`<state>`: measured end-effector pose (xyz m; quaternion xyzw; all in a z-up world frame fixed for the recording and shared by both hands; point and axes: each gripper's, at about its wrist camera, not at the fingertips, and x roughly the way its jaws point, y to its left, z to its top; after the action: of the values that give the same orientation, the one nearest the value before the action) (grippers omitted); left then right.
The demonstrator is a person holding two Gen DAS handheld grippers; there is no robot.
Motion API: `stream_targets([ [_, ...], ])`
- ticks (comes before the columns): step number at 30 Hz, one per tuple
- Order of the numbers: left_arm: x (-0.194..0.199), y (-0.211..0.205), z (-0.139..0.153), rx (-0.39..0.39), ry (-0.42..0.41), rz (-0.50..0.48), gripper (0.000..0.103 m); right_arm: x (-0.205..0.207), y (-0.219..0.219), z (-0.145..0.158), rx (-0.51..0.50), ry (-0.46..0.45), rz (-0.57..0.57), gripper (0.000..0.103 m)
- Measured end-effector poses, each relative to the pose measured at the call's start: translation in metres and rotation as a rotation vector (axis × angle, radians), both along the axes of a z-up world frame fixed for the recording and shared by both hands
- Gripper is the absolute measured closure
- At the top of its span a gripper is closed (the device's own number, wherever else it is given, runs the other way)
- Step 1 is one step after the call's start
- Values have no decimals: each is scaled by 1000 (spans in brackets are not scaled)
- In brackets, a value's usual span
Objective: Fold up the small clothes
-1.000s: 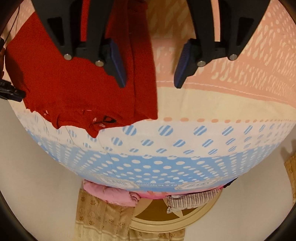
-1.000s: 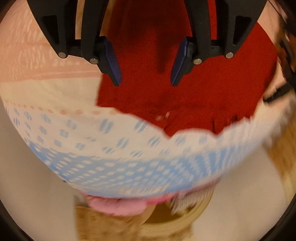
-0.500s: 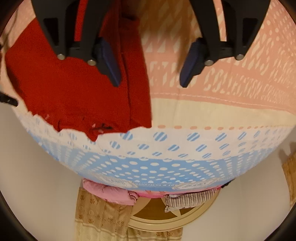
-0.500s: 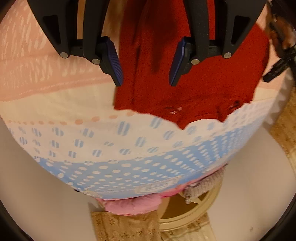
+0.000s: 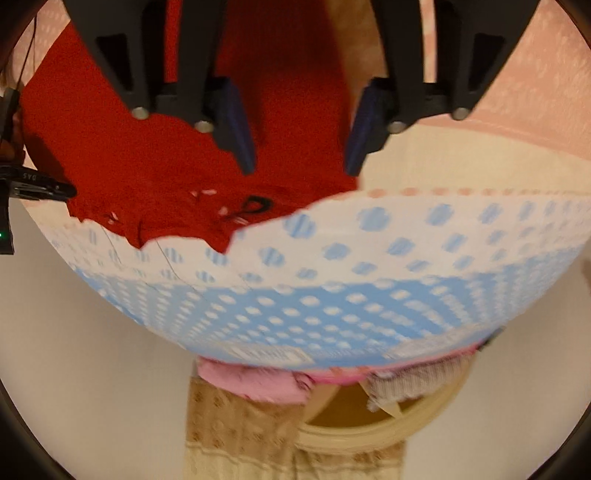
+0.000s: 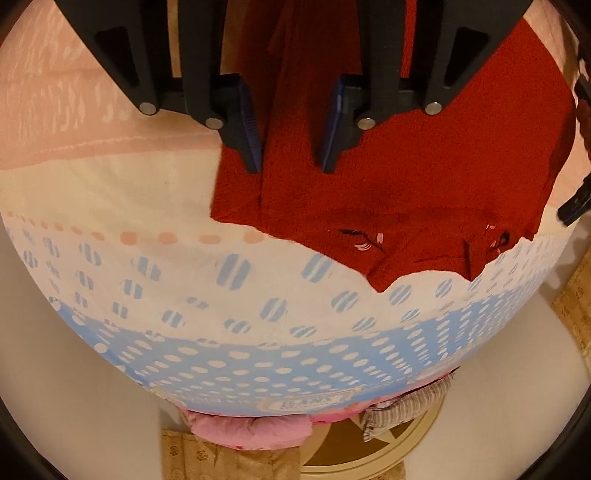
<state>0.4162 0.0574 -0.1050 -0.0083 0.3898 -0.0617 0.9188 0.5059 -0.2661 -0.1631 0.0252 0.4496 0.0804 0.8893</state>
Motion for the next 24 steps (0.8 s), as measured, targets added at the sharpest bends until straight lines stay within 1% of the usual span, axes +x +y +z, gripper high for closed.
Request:
stream_targets([
  [2,10,-5,-14,13,43,-1,68,-1,0,-1,3,-11,2,75],
  [3,13,-8,-19,16,61,-13,81,-2,2,0,-3,-19,12,76],
  [4,14,-10,-23,17,72,-24,87,-2,3,1,-9,-24,18,81],
  [5,12,-11,-24,17,64,-32,90,-3,4,2,-17,-32,28,88],
  [6,9,-12,-22,17,51,-47,97,-4,6,4,-24,-41,39,91],
  [7,6,-13,-21,35,40,-57,97,-5,7,5,-24,-49,51,94],
  [9,4,-12,-19,54,27,-52,97,-7,9,7,-21,-61,71,95],
  [10,3,-9,-15,56,12,-31,98,-8,11,8,-28,-71,71,96],
  [13,1,1,-2,19,-36,-6,98,-12,11,19,-29,-122,62,97],
  [15,-1,3,7,16,-75,15,98,-15,11,32,-29,-168,50,97],
  [18,1,1,11,19,-98,20,98,-15,13,47,-48,-224,35,97],
  [20,7,0,8,31,-102,35,98,-9,13,49,-55,-227,13,97],
  [22,15,0,-1,54,-93,59,98,-2,11,43,-59,-215,-11,97],
  [24,24,1,-16,67,-47,66,98,5,9,31,-69,-184,-22,97],
])
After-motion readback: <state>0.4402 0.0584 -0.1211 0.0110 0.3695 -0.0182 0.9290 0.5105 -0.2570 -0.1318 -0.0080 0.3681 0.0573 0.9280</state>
